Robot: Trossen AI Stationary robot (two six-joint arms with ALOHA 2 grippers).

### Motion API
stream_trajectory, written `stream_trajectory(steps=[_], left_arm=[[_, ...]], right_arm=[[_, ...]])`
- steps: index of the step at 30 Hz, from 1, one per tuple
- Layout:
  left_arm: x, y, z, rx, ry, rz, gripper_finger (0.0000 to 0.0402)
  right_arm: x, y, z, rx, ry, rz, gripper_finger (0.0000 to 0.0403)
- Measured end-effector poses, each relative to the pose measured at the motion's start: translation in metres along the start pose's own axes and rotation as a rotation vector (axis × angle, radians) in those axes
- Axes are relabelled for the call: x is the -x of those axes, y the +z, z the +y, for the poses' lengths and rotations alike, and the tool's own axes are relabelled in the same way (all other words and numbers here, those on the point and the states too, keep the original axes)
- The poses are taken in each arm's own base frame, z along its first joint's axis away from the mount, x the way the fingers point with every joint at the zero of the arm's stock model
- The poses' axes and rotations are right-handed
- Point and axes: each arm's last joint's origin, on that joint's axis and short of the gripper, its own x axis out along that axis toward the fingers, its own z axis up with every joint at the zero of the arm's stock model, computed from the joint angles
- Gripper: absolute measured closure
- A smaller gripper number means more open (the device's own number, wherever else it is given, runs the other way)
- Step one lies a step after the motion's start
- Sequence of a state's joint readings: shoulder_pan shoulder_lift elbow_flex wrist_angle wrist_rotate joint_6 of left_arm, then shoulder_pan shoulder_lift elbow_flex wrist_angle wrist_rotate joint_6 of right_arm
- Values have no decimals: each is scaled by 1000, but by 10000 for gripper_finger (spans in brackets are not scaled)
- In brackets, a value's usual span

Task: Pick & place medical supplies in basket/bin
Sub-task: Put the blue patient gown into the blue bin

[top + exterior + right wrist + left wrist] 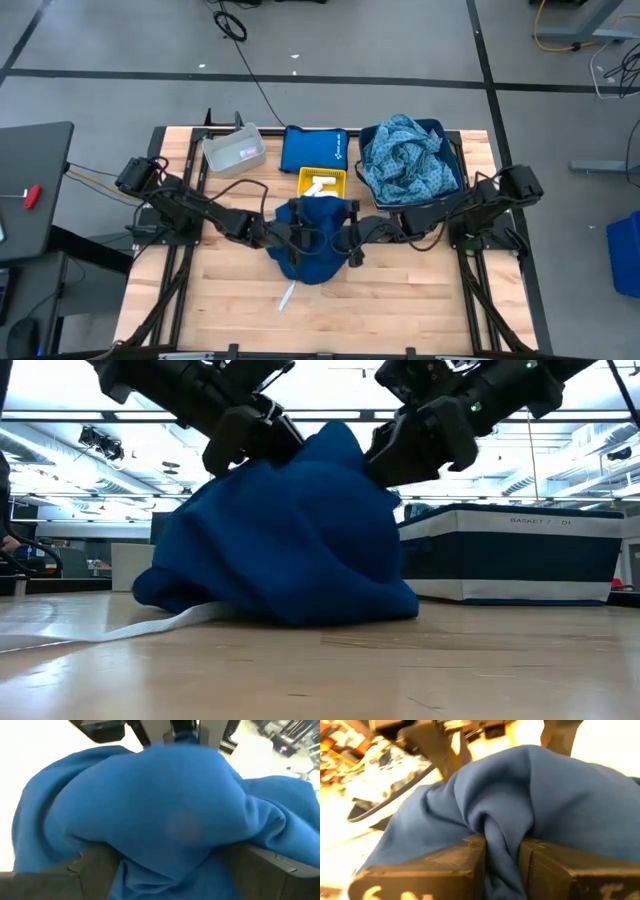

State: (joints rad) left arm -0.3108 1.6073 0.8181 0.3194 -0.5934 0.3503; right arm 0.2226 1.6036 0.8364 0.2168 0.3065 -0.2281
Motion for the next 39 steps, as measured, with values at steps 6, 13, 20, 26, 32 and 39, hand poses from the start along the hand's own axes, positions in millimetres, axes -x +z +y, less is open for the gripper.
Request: stream_trajectory(steps=[6, 13, 20, 26, 32, 39], left_arm=[[-7, 0, 9, 12, -80, -57, 358], [-14, 2, 18, 24, -172, -163, 358], [-17, 2, 23, 28, -240, -205, 358], [-17, 4, 24, 29, -247, -229, 358], [-16, 6, 24, 29, -287, -265, 358], [-16, 5, 23, 8, -271, -260, 358]], right_arm=[[-8, 0, 1, 19, -32, -39, 58], [-14, 1, -2, 13, -64, -80, 58], [-14, 1, -2, 9, -61, -90, 95], [-14, 1, -1, -1, -38, -89, 232], [-15, -2, 2, 41, 43, -73, 339], [-15, -4, 2, 33, 25, -57, 339]])
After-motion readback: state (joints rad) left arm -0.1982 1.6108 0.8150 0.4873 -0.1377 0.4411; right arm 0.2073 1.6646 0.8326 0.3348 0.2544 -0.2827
